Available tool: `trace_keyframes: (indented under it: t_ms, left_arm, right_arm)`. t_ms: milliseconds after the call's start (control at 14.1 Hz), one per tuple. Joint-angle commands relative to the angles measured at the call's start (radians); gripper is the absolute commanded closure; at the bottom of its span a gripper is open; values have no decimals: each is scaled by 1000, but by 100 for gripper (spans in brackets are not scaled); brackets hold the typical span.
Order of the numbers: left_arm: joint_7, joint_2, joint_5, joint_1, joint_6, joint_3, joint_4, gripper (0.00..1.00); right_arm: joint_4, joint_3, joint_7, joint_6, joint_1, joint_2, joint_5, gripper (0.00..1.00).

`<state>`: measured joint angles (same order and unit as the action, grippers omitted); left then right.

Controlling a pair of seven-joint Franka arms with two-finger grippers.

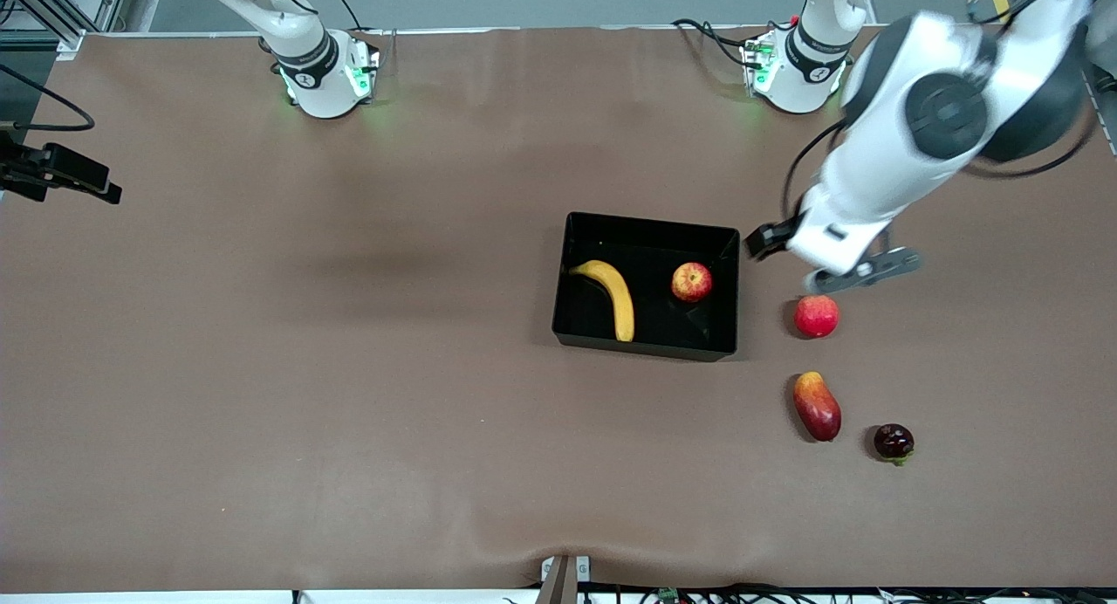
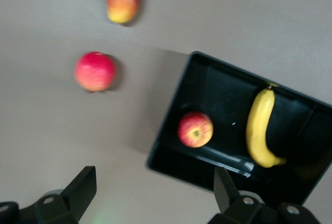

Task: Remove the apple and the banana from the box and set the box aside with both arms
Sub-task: 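Reach the left gripper down to the red apple in the tray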

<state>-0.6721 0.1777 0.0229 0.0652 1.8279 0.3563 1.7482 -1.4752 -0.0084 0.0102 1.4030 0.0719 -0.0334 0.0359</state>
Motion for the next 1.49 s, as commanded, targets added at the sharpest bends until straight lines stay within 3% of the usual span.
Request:
trace_keyframes:
  t_ms: [0,283,778,1415]
  left_arm:
    - [-70,-4,0,-2,186,27,137,0]
    - [-197,80,17,62,287,30,172,0]
    - [-542,233,149,114,335,30,180,0]
    - [-659,354,227,116,398,29,180,0]
  right_arm:
    - [10,11,1,-12,17,4,-1,0]
    - [10,11,1,-13,16,4,2,0]
    - [10,11,1,-9,17,3,2,0]
    - [10,11,-1,-4,11,0,5,0]
